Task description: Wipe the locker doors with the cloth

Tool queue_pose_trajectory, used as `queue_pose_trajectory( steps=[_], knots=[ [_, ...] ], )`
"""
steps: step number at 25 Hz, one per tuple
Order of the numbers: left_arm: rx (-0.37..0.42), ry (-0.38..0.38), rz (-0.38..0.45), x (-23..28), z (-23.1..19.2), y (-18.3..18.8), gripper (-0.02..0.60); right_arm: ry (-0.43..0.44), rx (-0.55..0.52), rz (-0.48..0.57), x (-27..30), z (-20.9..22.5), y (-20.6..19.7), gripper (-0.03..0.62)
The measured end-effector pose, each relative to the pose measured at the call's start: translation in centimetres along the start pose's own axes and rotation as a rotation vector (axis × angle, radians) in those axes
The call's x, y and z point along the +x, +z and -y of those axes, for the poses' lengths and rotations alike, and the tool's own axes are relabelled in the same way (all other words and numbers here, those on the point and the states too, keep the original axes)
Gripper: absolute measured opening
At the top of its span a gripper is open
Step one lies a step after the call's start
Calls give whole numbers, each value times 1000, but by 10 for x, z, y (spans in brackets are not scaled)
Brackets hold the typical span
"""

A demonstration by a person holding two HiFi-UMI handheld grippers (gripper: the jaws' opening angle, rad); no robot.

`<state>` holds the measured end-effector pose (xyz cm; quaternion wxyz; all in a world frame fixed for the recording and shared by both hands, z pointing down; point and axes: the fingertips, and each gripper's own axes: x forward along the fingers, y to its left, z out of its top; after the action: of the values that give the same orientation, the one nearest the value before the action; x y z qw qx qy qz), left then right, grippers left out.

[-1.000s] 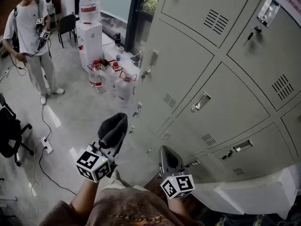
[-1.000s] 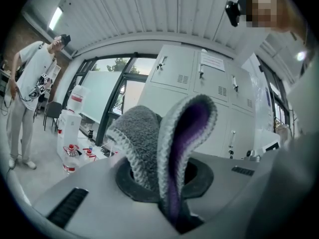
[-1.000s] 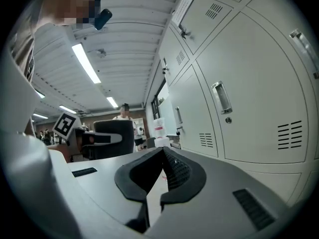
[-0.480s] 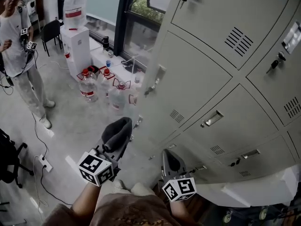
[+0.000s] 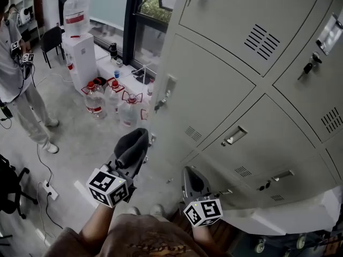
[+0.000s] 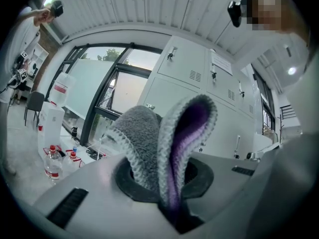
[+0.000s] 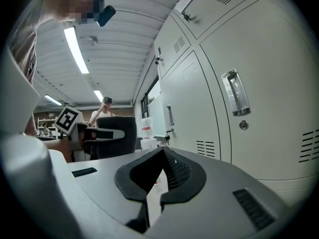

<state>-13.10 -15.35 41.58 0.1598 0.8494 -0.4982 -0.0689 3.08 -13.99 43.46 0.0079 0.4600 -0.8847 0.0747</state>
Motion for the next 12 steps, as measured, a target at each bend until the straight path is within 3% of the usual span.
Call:
queue_pose_trajectory(
  steps=[12],
  knots=[
    [74,-27,53,35,12,38,38,1,7,23,-7,22,-1,-2]
  ],
)
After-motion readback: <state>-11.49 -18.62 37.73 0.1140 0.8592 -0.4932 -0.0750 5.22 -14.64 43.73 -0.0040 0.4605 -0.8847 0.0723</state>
